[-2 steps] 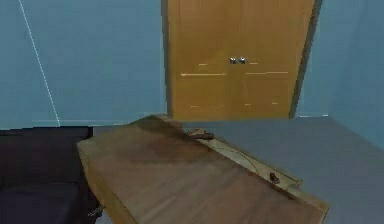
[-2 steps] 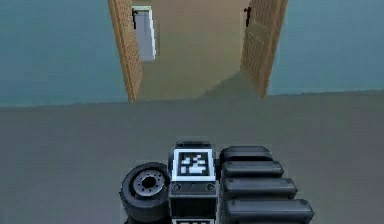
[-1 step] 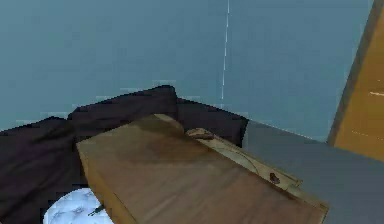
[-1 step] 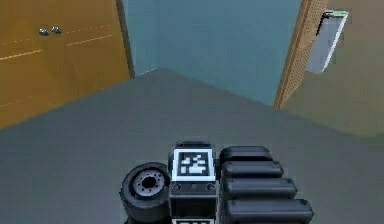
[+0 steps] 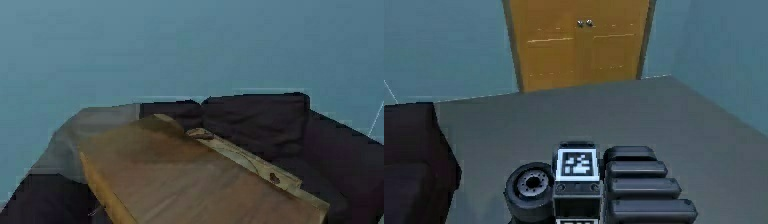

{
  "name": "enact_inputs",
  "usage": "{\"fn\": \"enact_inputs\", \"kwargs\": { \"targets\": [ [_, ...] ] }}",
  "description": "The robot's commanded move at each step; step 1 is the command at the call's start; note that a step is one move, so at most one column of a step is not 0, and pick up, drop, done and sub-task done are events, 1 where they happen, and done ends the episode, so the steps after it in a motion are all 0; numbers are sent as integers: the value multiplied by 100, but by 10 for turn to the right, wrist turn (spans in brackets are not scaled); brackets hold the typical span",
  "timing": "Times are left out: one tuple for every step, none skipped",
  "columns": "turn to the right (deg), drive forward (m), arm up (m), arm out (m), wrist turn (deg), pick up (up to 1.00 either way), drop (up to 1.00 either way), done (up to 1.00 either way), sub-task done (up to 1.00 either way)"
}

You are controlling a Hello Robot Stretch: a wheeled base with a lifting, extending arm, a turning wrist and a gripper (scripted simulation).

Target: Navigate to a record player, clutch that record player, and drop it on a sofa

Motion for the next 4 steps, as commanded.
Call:
{"fn": "enact_inputs", "kwargs": {
  "targets": [
    [450, 0, 0, 0, 0, 0, 0, 0, 0],
    [450, 0, 0, 0, 0, 0, 0, 0, 0],
    [450, 0, 0, 0, 0, 0, 0, 0, 0],
    [420, 0, 0, 0, 0, 0, 0, 0, 0]
  ]
}}
